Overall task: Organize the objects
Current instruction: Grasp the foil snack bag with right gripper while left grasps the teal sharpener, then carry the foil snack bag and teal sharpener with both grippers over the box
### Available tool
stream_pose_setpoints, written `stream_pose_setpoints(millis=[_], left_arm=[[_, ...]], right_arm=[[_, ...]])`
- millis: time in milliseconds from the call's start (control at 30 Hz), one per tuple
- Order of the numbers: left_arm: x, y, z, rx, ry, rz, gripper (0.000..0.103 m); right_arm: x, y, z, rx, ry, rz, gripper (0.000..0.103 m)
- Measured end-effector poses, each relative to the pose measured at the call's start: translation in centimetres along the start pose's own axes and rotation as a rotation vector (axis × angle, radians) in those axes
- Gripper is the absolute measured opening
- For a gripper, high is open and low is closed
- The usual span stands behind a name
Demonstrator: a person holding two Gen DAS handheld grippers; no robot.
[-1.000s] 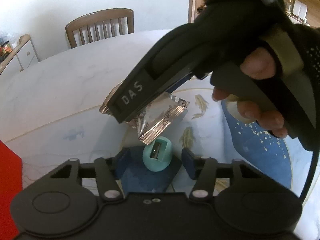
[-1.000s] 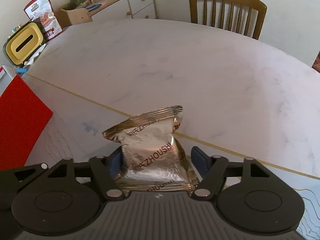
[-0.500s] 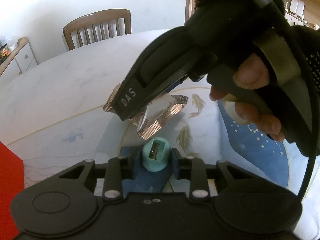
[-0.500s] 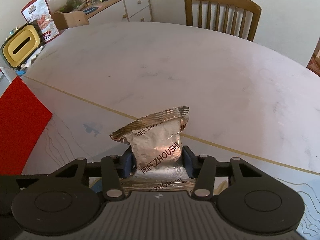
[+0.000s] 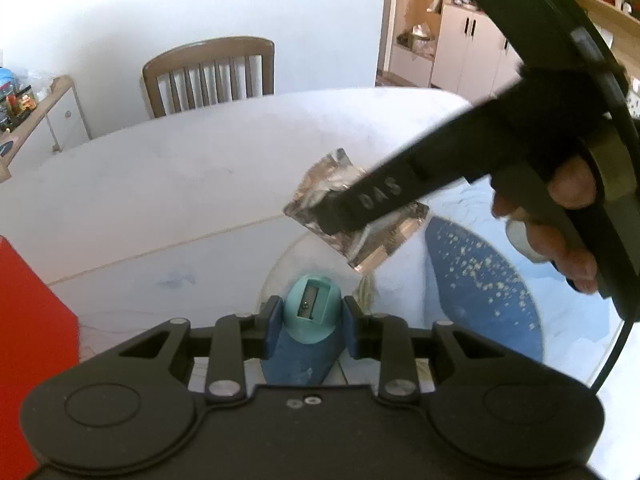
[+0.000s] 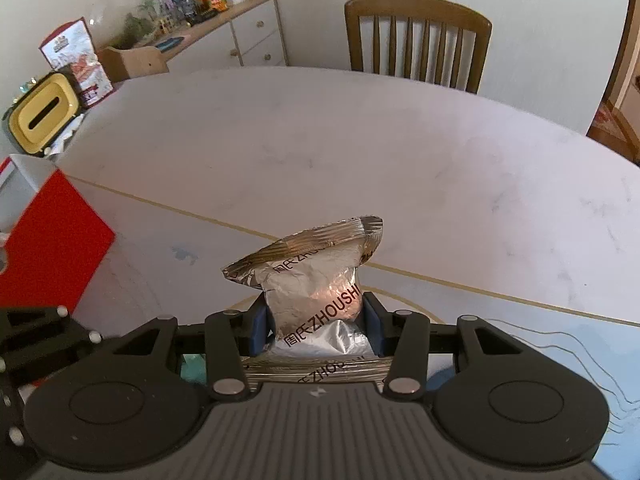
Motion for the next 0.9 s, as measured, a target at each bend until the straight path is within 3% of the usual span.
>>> stream_pose_setpoints(millis=[567,900], left_arm=[[-2.1,0.2,7.7,0.077,-0.025,0.049,0.030],[-5.9,-1.0,11.5,0.105,-0.006,0.097,0.030]], right_arm=[[-5.4,-2.1,8.4,0.093,0.014,0.064,0.046],[-10.3,-2.9,11.1,0.114,0.034,0.094,0.046]])
Point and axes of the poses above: each gripper's, at about its wrist camera, not at the fingertips, and z roughly against the way its jaws point, x to its right, y to its top, the point moved 7 cm from there along -z, roughly the way its jaws point, and after that the axes turned 14 degrees about -x, right-handed, at the moved point
